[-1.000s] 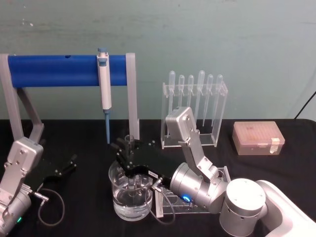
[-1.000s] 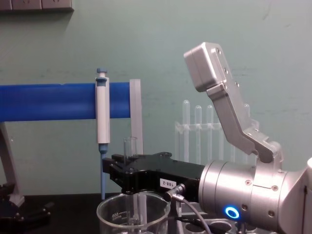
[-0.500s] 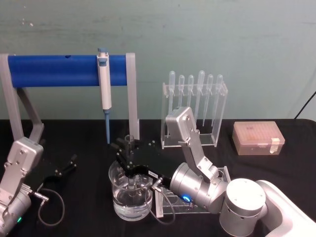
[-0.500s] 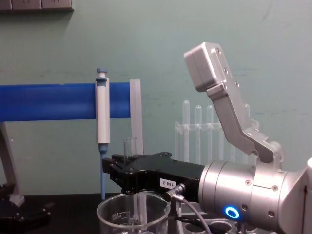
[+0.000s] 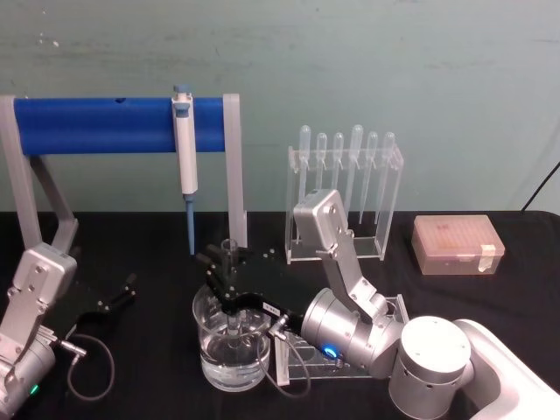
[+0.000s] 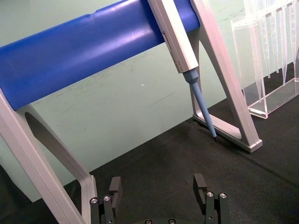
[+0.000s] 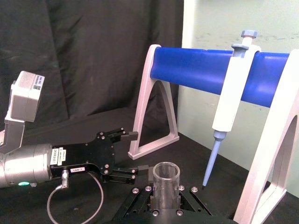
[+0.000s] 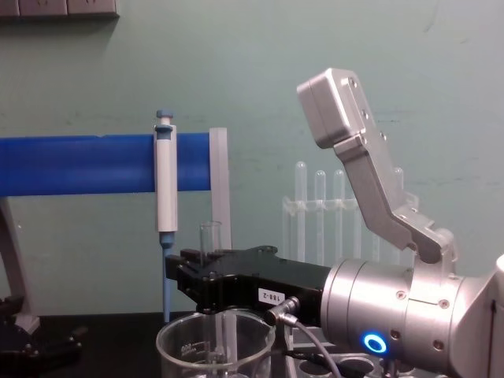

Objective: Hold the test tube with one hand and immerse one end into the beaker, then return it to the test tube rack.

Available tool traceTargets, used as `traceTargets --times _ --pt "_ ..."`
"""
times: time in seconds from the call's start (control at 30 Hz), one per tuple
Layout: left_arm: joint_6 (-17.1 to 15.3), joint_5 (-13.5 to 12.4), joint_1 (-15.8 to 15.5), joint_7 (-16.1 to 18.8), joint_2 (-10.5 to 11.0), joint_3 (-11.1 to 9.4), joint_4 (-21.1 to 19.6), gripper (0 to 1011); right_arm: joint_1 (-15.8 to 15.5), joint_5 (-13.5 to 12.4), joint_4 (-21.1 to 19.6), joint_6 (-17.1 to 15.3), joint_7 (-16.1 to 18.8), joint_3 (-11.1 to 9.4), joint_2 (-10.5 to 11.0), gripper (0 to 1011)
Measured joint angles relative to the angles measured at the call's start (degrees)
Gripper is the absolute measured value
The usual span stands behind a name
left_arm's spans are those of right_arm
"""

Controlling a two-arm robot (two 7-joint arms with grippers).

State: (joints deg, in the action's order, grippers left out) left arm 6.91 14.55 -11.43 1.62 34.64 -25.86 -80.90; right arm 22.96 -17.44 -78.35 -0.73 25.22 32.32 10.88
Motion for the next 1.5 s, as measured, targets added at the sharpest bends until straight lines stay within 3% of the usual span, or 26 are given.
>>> traceTargets --times 1.5 --pt "0.0 0.0 0.0 0.0 0.0 0.0 0.0 1000 0.0 0.0 0.0 0.0 0.0 0.0 0.0 151"
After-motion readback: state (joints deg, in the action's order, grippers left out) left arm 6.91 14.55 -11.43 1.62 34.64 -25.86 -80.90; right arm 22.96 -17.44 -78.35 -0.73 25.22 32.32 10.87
